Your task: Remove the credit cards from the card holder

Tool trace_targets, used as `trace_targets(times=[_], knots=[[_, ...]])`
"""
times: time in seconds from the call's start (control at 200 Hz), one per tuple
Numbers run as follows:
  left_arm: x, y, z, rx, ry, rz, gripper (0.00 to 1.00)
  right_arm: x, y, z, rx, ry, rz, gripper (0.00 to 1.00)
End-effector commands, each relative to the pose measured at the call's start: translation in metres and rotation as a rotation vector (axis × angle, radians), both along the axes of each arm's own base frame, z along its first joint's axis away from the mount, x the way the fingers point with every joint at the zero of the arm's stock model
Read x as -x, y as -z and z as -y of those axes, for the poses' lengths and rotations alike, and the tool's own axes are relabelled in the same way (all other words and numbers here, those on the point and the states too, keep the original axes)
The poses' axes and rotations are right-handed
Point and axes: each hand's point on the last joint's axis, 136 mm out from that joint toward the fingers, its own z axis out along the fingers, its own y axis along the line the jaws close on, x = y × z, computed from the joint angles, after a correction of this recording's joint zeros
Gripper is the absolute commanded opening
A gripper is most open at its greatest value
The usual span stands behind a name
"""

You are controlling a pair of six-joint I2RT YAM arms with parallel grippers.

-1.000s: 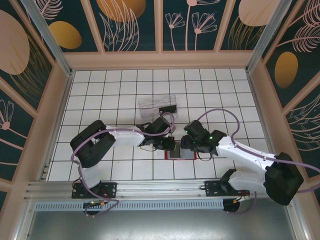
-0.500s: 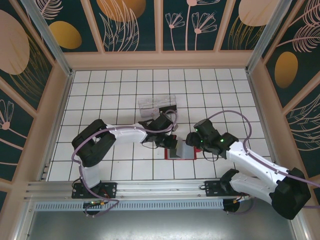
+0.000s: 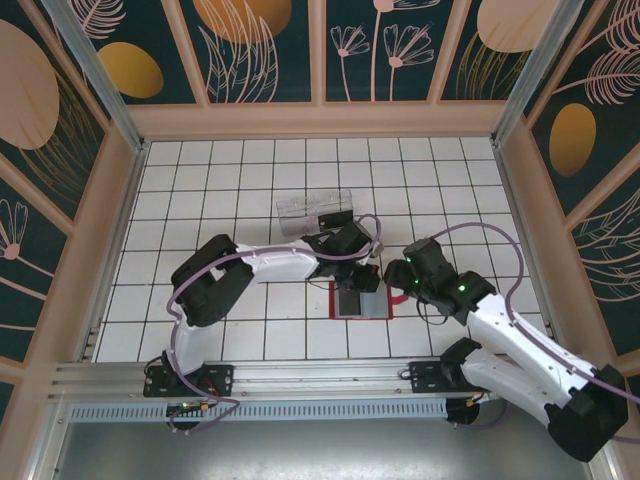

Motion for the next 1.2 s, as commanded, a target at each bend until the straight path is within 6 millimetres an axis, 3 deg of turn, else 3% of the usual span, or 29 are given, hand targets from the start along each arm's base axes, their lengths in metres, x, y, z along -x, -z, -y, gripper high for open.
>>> trace_targets(times=[0.0,0.105,0.23,0.465,0.626,0.881,1.196], knots=[[0.007,0.000,0.010,0.029,0.036,-0.025,0.00,-0.002,-0.012,0.019,0.032,0.077,0.037,0.65],[0.003,-0.002,0.003,0.003,0.020,0.017,0.00,-0.003,-0.017,0.017,0.004,0.070,0.051,0.65],[-0.005,-0.010,-0.016,-0.029,-0.034,0.077,0.00,-0.004,-0.012,0.000,-0.046,-0.001,0.036,0.63],[-0.011,-0.020,-0.059,-0.058,-0.141,0.110,0.00,0.001,-0.001,-0.057,-0.242,-0.265,0.019,0.58],[-0.005,-0.011,-0.084,-0.086,-0.187,0.083,0.00,0.009,0.017,-0.084,-0.339,-0.378,-0.051,0.51],[0.013,0.010,-0.098,-0.104,-0.192,0.010,0.00,0.009,0.040,-0.097,-0.373,-0.451,-0.109,0.32],[0.014,0.023,-0.097,-0.132,-0.184,-0.012,0.00,0.016,0.068,-0.099,-0.375,-0.482,-0.188,0.23]])
